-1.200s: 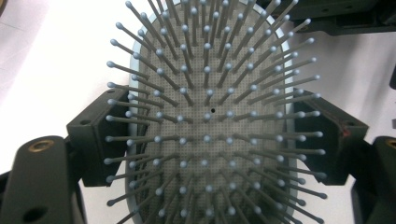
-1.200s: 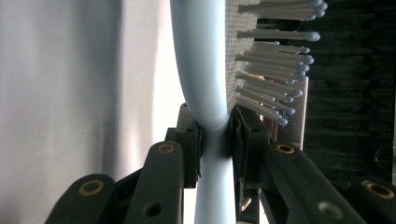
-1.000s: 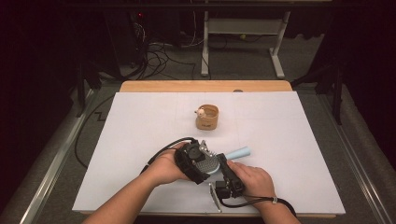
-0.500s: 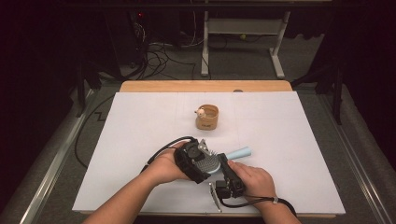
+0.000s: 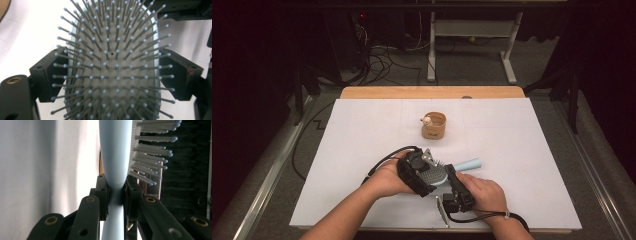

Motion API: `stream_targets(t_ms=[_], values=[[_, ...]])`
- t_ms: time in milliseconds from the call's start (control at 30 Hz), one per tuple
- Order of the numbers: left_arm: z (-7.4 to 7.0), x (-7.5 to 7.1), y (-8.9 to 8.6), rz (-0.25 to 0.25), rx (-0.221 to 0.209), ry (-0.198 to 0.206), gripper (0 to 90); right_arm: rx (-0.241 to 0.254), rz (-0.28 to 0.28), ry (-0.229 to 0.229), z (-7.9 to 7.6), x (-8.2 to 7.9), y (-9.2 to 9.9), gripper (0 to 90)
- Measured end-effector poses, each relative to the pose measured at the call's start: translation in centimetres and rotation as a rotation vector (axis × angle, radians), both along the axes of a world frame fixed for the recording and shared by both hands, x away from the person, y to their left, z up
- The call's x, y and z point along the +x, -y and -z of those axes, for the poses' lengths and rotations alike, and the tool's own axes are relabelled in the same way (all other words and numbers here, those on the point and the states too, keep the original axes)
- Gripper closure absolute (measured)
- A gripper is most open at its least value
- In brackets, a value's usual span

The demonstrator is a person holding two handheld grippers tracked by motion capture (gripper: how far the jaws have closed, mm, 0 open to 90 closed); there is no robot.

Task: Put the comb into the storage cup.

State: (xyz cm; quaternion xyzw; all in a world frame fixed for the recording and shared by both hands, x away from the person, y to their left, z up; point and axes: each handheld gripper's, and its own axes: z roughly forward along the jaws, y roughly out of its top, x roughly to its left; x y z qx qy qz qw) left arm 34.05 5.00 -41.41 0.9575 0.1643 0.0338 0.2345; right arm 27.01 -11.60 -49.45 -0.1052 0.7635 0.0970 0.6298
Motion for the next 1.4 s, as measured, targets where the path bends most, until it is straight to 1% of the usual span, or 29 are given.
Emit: stream_targets(t_ms=[167, 200, 267, 433, 467, 533, 733, 867, 900, 1000, 1033, 1200, 1267, 1300, 1333, 1400], values=[[0.2, 0.2, -0.4, -0.019, 0.005, -0.007, 10.3, -0.010, 0.004, -0.003, -0.1, 0.1, 0.1, 77.8], [0.2, 0.2, -0.5, -0.026, 0.006, -0.004, 10.1, 0.000, 0.015, -0.013, 0.1, 0.0, 0.2, 77.8], [0.2, 0.2, -0.7, -0.034, 0.005, 0.004, 8.7, 0.005, 0.016, -0.013, 0.1, 0.1, 0.2, 77.8], [0.0, 0.2, -1.3, -0.043, -0.005, 0.003, 5.7, 0.007, 0.029, -0.018, 0.1, 0.2, 0.4, 77.8], [0.0, 0.2, -1.4, -0.046, -0.008, 0.006, 5.4, 0.007, 0.025, -0.013, 0.1, 0.2, 0.4, 77.8], [-0.1, 0.2, -1.9, -0.048, -0.010, 0.001, 5.2, 0.008, 0.036, -0.022, 0.1, 0.2, 0.5, 77.8], [-0.1, 0.1, -2.9, -0.061, -0.011, 0.004, 5.1, 0.020, 0.059, -0.025, 0.0, 0.4, 1.0, 77.7], [0.2, 0.1, -3.6, -0.065, -0.012, 0.005, 4.7, 0.020, 0.063, -0.015, 0.0, 0.5, 1.3, 77.7], [0.3, 0.1, -3.8, -0.070, -0.016, 0.001, 4.5, 0.012, 0.068, -0.018, 0.0, 0.6, 1.4, 77.7], [0.5, 0.1, -4.4, -0.082, -0.020, -0.004, 4.0, 0.016, 0.086, -0.024, 0.1, 0.7, 1.7, 77.7], [0.6, 0.2, -4.6, -0.087, -0.022, -0.003, 4.0, 0.012, 0.086, -0.019, 0.1, 0.8, 1.8, 77.7], [1.2, 0.4, -5.9, -0.123, -0.029, -0.005, 2.7, 0.002, 0.099, -0.021, 0.1, 1.0, 2.4, 77.7], [1.5, 0.4, -6.4, -0.140, -0.034, -0.002, 2.7, 0.013, 0.112, -0.025, 0.1, 1.0, 2.6, 77.8], [1.6, 0.4, -6.6, -0.143, -0.036, 0.000, 2.9, 0.010, 0.110, -0.020, 0.1, 1.1, 2.7, 77.7], [1.7, 0.4, -6.9, -0.141, -0.043, 0.006, 3.7, 0.013, 0.114, -0.019, 0.1, 1.1, 2.8, 77.7], [1.9, 0.4, -7.3, -0.157, -0.060, 0.014, 4.0, 0.010, 0.119, -0.018, 0.1, 1.2, 2.9, 77.8]])
